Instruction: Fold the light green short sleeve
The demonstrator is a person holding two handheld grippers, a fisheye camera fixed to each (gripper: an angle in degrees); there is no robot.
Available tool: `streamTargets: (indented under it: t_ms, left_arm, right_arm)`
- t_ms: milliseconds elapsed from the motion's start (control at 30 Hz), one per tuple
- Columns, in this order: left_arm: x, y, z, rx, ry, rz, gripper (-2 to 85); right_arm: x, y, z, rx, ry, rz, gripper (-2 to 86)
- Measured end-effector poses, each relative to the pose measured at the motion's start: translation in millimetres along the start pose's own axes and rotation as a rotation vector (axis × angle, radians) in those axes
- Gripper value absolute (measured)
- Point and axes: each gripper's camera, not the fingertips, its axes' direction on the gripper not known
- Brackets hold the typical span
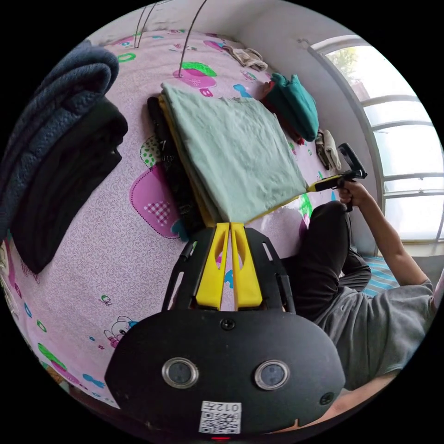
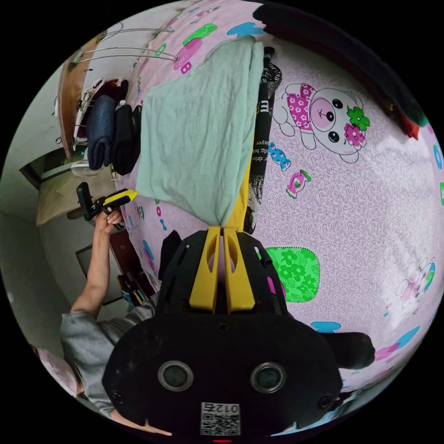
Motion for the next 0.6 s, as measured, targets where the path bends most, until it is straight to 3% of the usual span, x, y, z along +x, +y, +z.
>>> streamTargets:
  t_ms: [333,467,600]
  left_arm:
    - [20.1,-20.3,35.2,-0.154,-0.123,0.0,-0.2]
    - [43.9,-21.6,15.1,-0.105,-0.143,0.049,-0.2]
    - [45.3,-29.0,43.5,-0.187,-0.177,0.033,-0.2]
  right_arm:
    - [-35.3,-33.4,34.5,-0.156,0.279,-0.069,-1.0]
    - [-51.4,-33.3,29.5,-0.152,0.319,-0.143,-1.0]
    - [-42.4,-42.4,49.9,-0.19,0.313,-0.087,-1.0]
